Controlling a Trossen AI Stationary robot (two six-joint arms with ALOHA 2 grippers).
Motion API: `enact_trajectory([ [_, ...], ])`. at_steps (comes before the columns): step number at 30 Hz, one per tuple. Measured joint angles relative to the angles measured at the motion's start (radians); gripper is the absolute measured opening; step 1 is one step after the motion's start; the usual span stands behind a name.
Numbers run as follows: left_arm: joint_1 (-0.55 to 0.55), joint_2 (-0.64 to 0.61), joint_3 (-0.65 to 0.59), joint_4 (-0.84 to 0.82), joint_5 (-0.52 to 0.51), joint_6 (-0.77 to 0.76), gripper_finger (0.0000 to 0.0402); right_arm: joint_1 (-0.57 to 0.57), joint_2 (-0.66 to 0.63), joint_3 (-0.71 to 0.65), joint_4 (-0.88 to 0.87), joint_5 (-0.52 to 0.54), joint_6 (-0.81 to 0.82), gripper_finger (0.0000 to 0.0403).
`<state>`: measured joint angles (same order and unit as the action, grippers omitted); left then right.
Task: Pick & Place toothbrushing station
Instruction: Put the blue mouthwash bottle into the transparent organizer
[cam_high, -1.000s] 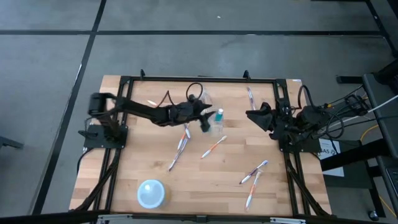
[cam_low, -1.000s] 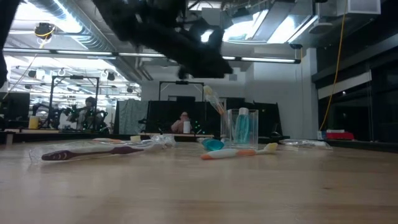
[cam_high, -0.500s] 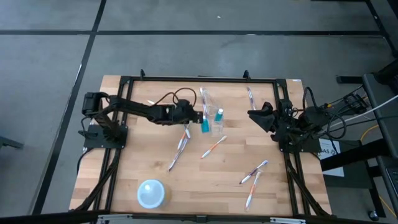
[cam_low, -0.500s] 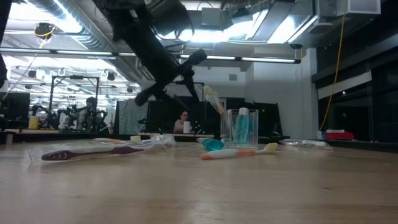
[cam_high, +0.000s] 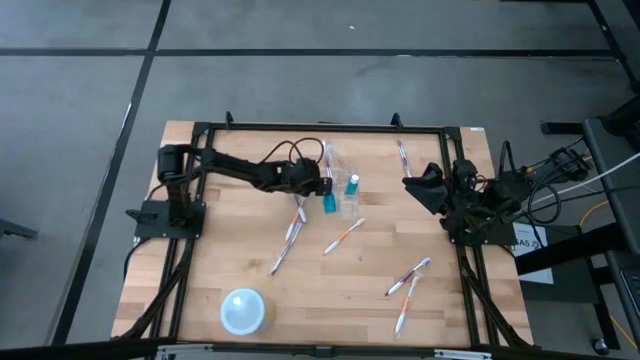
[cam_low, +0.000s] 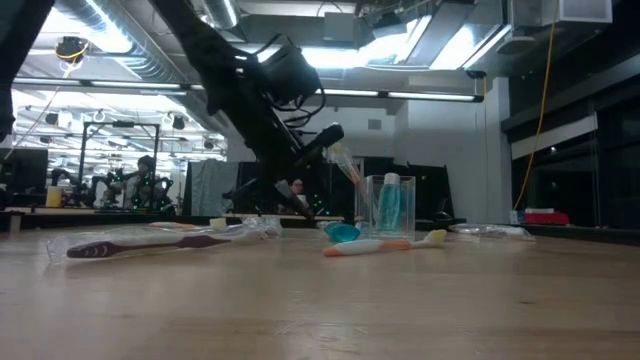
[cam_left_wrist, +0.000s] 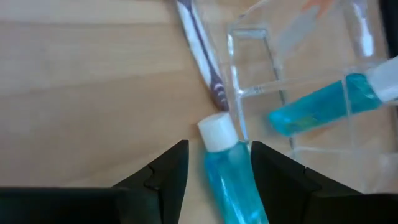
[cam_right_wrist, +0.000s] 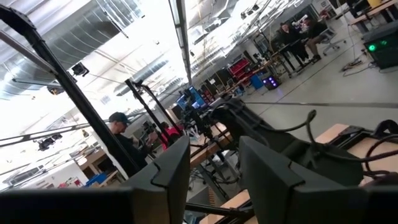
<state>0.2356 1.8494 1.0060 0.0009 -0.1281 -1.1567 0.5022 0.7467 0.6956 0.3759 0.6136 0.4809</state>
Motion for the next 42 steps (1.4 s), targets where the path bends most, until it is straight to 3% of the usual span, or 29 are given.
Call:
enact_trajectory([
  [22,0.019,0.016,0.007,0.037,0.034,-0.010,0.0189,0.012,0.000,0.000,0.021,0.002,-0.031,0.0142],
  [29,0.029,0.096,0.027,0.068,0.114,-0.004,0.0187,0.012,0.000,0.000,0.024,-0.004,-0.036,0.0142],
  [32,0.018,0.127,0.069,0.071,0.099,0.000,0.0187,0.014,0.000,0.000,0.040,-0.004,-0.041,0.0142],
  [38,0.021,0.183,0.181,-0.112,0.094,-0.007,0.0179,0.038,0.000,0.000,0.062,0.004,-0.062,0.0142],
  [42,0.021,0.201,0.196,-0.156,0.101,0.007,0.0148,0.054,0.000,0.000,0.066,0.028,-0.070,0.0142],
])
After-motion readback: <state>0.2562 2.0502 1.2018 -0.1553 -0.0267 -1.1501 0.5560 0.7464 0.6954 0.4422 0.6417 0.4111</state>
